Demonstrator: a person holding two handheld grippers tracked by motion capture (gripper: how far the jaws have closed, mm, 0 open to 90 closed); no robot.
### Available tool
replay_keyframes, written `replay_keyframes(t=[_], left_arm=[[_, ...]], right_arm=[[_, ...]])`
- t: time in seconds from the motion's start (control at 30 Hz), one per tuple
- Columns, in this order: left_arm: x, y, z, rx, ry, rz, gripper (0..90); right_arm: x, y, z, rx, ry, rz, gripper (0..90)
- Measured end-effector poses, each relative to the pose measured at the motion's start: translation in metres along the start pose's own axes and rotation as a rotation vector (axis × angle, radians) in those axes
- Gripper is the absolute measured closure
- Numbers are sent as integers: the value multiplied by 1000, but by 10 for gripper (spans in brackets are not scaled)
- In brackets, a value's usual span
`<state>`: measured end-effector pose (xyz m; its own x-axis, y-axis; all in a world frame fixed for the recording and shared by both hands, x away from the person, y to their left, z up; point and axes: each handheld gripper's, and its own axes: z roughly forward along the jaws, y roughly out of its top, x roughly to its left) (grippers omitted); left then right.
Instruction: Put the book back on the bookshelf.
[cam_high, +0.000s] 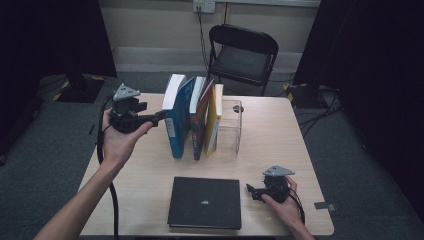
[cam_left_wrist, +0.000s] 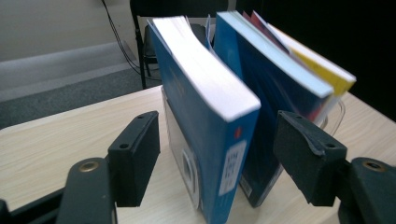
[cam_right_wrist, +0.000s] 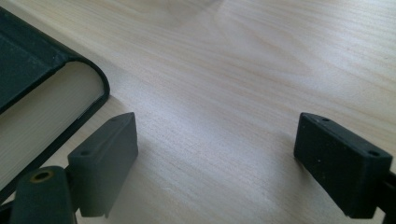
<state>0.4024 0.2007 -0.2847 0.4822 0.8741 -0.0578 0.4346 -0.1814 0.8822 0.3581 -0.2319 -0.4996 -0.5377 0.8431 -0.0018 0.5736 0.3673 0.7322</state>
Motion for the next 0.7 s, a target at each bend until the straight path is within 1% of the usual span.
replay_keyframes(t=[0.03, 0.07, 0.13, 0.17, 0.2, 0.23, 0.3, 0.33, 0.37, 0.4, 0.43, 0.47, 0.5, 0.53, 0.6, 0.63, 0.67, 0.7], left_arm=[[-3, -11, -2, -3, -3, 6, 310], [-3, -11, -2, -3, -3, 6, 305], [-4, -24, -3, 2, -14, 31, 302], [-5, -39, 0, 9, -16, 20, 301], [-5, -39, 0, 9, -16, 20, 300], [-5, -44, 2, 28, -21, 22, 300], [-4, -64, 8, 51, -25, 9, 300], [-2, -71, 10, 57, -35, -8, 299], [0, -77, 11, 56, -43, -22, 296], [0, -77, 11, 56, -43, -22, 292], [2, -88, 13, 59, -35, -25, 294], [2, -88, 13, 59, -35, -25, 290], [3, -93, 15, 76, -34, -22, 283], [4, -97, 16, 78, -29, -32, 283], [8, -110, 18, 81, -44, -52, 269], [10, -116, 19, 96, -47, -54, 260], [12, -128, 22, 99, -34, -54, 254], [12, -132, 23, 112, -34, -51, 254]], right_arm=[[0, 0, 0, -1, -4, -2, 134], [0, 0, 0, -1, -4, -2, 134], [0, 0, 0, -2, -3, -4, 135], [0, 0, 0, -1, -5, -4, 136], [0, 0, 0, -1, -5, -4, 136], [0, 0, 0, -2, -5, -4, 137], [0, 0, 0, -2, -7, -3, 138], [0, 0, 0, -1, -7, -2, 138], [0, 1, 0, 2, -6, -4, 140], [0, 1, 0, 2, -6, -4, 140], [0, 1, 0, 5, -6, -3, 146], [0, 1, 0, 5, -6, -3, 146], [0, 1, 0, 4, -3, -7, 155], [0, 1, 0, 4, -3, -7, 155], [0, 3, -1, 4, -4, 0, 210], [0, 3, -1, 2, 1, 0, 214], [0, 3, -1, 5, 3, -3, 212], [1, 3, -1, 4, 1, -5, 212]])
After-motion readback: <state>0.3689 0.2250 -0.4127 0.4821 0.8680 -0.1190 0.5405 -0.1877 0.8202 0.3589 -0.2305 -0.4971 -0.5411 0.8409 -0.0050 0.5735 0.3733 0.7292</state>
